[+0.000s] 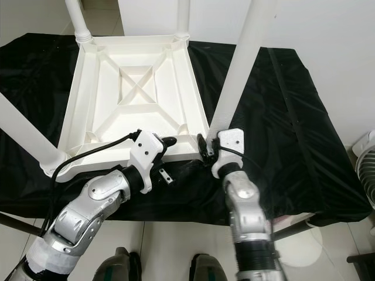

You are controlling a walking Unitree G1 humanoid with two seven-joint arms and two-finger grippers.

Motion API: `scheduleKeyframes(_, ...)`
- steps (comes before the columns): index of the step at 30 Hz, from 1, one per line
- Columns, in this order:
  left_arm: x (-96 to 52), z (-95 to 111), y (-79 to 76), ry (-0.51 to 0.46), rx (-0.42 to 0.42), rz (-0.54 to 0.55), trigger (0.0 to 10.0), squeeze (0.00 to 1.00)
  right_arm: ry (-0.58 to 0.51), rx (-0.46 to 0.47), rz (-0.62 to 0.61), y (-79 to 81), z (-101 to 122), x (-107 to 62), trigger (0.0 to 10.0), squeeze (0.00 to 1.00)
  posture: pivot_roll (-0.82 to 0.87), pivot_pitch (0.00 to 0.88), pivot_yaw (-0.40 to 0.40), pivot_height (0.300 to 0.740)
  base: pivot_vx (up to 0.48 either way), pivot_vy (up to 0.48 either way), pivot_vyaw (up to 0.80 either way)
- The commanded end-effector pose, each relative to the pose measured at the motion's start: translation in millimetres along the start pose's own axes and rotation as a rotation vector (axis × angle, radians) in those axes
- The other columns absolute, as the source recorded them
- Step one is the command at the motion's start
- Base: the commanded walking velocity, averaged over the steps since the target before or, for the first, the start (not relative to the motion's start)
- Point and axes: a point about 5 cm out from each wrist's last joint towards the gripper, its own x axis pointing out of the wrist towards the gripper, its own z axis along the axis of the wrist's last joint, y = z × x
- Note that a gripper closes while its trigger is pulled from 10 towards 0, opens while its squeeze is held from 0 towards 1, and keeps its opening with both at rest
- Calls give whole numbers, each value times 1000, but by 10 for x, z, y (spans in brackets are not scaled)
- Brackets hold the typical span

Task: Building children table

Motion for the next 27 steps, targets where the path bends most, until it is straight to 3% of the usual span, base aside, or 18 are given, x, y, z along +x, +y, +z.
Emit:
scheduleKeyframes(1, 7, 3, -24, -1, -10, -36, 10000, 0, 57, 11, -93, -36, -86, -36, 10000, 0, -60, 113, 14, 740, 0, 0, 0)
scheduleKeyframes(3, 5, 4, -21, 0, -7, -37, 10000, 0, 63, 41, -86, 25, -93, -48, 10000, 4, -63, 113, 16, 740, 0, 0, 0)
scheduleKeyframes(4, 2, 6, -20, 1, -6, -38, 10000, 0, 52, 57, -65, 53, -82, -56, 10000, 1000, -65, 117, 17, 740, 0, 0, 0)
scheduleKeyframes(9, -1, 4, -20, 2, -5, -40, 10000, 0, 49, 68, -47, 70, -65, -68, 10000, 1000, -66, 116, 18, 740, 0, 0, 0)
scheduleKeyframes(14, 2, 17, -1, 3, -5, -39, 10000, 0, -20, 24, 199, -117, 109, -30, 10000, 1000, -67, 117, 23, 740, 0, 0, 0)
scheduleKeyframes(15, 2, 17, -1, 3, -5, -39, 10000, 0, -20, 24, 199, -117, 109, -30, 10000, 1000, -67, 117, 23, 740, 0, 0, 0)
scheduleKeyframes(16, 3, 17, -1, 2, -6, -41, 10000, 0, -18, 7, 228, -141, 124, -26, 10000, 722, -67, 116, 25, 740, 0, 0, 0)
scheduleKeyframes(17, 3, 17, -1, 2, -6, -41, 10000, 0, -18, 7, 228, -141, 124, -26, 10000, 722, -67, 116, 25, 740, 0, 0, 0)
scheduleKeyframes(18, 3, 18, -1, 3, -6, -43, 10000, 0, -27, -32, 305, -178, 146, -25, 10000, 0, -66, 115, 28, 740, 0, 0, 0)
scheduleKeyframes(20, 3, 18, -1, 3, -6, -43, 10000, 0, -27, -32, 305, -178, 146, -25, 10000, 0, -66, 115, 28, 740, 0, 0, 0)
scheduleKeyframes(21, 2, 18, 3, 4, -6, -44, 10000, 0, -23, -74, 429, -217, 153, -9, 10000, 0, -63, 113, 30, 740, 0, 0, 0)
scheduleKeyframes(22, 2, 18, 3, 4, -6, -44, 10000, 0, -23, -74, 429, -217, 153, -9, 10000, 0, -63, 113, 30, 740, 0, 0, 0)
scheduleKeyframes(23, 1, 19, 6, 5, -5, -44, 10000, 0, -10, -94, 523, -250, 149, 11, 10000, 0, -60, 112, 30, 740, 0, 0, 0)
scheduleKeyframes(27, -4, 24, 4, 6, -4, -44, 10000, 0, 8, -149, 671, -238, 131, 82, 10000, 0, -51, 107, 34, 740, 0, 0, 0)
